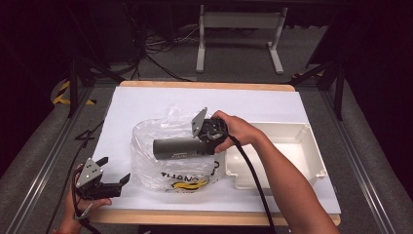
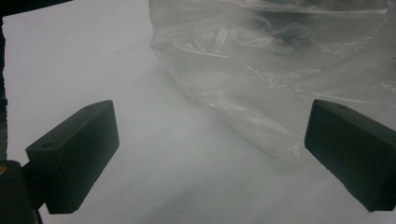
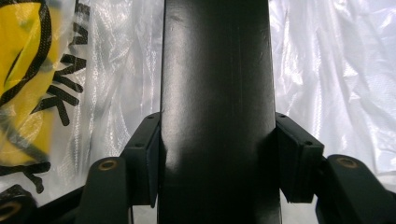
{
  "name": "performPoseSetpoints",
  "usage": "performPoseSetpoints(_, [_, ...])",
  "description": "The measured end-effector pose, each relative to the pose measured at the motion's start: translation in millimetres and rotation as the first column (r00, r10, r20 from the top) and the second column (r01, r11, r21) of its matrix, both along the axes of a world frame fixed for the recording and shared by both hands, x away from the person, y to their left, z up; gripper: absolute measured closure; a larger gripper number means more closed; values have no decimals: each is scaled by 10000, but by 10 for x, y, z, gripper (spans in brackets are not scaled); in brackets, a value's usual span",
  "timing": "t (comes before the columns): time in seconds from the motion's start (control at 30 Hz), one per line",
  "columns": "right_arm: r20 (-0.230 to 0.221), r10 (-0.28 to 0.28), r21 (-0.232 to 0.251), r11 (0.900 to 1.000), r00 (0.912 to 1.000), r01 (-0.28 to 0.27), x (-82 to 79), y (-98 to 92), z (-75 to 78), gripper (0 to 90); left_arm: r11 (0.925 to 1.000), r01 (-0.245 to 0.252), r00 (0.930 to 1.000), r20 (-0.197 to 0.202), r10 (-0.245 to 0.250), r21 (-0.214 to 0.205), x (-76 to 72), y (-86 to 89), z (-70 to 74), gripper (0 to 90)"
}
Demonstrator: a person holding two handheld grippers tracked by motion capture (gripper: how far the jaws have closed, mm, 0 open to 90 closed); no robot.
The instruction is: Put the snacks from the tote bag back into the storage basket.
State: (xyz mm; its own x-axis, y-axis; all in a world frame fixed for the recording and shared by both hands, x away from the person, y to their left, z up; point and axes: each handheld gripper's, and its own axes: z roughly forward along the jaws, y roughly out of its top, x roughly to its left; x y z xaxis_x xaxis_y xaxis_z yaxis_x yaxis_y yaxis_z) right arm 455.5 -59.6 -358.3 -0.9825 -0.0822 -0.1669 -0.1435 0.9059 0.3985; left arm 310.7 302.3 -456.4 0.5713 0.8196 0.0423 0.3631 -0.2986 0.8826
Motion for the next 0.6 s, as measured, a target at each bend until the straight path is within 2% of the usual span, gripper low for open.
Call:
performPoseSetpoints(0.13, [167,-47,107,9999,9998,45,-4,-15,73,426,10000,-1,10000,-30,1,6,2,-1,0,39])
performPoseSetpoints(0.2, [379,-139,339,9993,9992,127,-9,-26,121,427,10000,10,10000,-35,-10,34,0,-4,-1,39])
performPoseSetpoints(0.3, [425,-85,581,9983,9991,60,-25,-63,209,426,10000,-4,10000,-62,4,40,0,-4,-5,39])
performPoseSetpoints(0.43, [524,116,600,9981,9986,-148,-60,-106,287,426,10000,-41,10000,-84,41,-26,4,-4,-7,39])
performPoseSetpoints(0.6, [660,82,709,9974,9978,-129,-75,-154,355,426,10000,-30,9999,-96,30,-3,4,-5,-8,39])
